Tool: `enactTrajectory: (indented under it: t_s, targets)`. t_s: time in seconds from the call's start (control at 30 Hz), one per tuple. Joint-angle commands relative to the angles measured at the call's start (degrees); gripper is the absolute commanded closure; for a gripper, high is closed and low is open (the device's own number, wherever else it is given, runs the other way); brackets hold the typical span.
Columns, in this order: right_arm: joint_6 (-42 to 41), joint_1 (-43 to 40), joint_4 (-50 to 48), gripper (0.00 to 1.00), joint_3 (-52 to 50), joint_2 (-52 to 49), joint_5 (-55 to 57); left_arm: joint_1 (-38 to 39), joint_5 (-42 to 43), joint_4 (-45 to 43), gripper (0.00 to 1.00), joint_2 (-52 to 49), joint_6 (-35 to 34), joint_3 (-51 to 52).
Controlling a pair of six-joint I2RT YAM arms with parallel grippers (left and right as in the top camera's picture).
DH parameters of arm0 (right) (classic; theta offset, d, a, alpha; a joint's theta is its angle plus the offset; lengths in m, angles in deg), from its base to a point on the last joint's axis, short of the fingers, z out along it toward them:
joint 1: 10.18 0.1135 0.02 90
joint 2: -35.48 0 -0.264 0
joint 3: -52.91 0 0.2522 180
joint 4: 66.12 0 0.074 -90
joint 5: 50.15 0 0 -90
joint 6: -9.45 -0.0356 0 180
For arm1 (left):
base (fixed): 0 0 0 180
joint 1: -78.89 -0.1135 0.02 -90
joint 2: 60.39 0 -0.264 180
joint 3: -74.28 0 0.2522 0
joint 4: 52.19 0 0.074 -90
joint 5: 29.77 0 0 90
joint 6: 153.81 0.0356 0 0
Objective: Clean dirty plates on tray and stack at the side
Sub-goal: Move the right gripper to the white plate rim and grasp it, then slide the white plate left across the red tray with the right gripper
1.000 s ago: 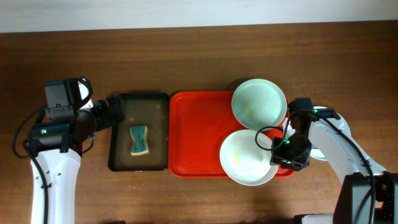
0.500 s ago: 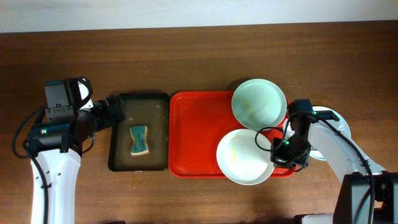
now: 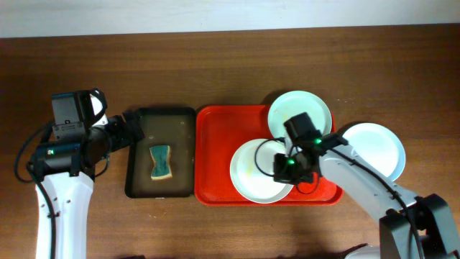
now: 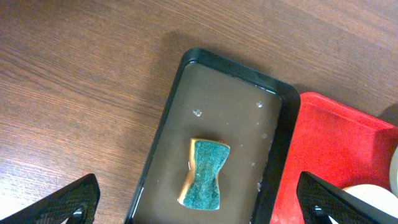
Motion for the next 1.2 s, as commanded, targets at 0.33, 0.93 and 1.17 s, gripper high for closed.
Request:
enactTrajectory:
  t_s: [0.33, 0.93, 1.17]
  targets:
    - [-2.27, -2.1, 5.79, 0.52, 1.92, 0.2, 12.48, -0.15, 0.61, -0.07, 0.01, 0.55, -0.04, -0.57]
    - [-2.91, 0.11, -5.75, 0.77, -1.18, -3.08, 7.56, -0.15, 0.61, -0.07, 0.01, 0.55, -0.04, -0.57]
    - [-2.89, 0.9, -6.95, 0.72, -1.2, -3.19, 8.55, -0.15, 0.61, -0.07, 0.01, 0.55, -0.04, -0.57]
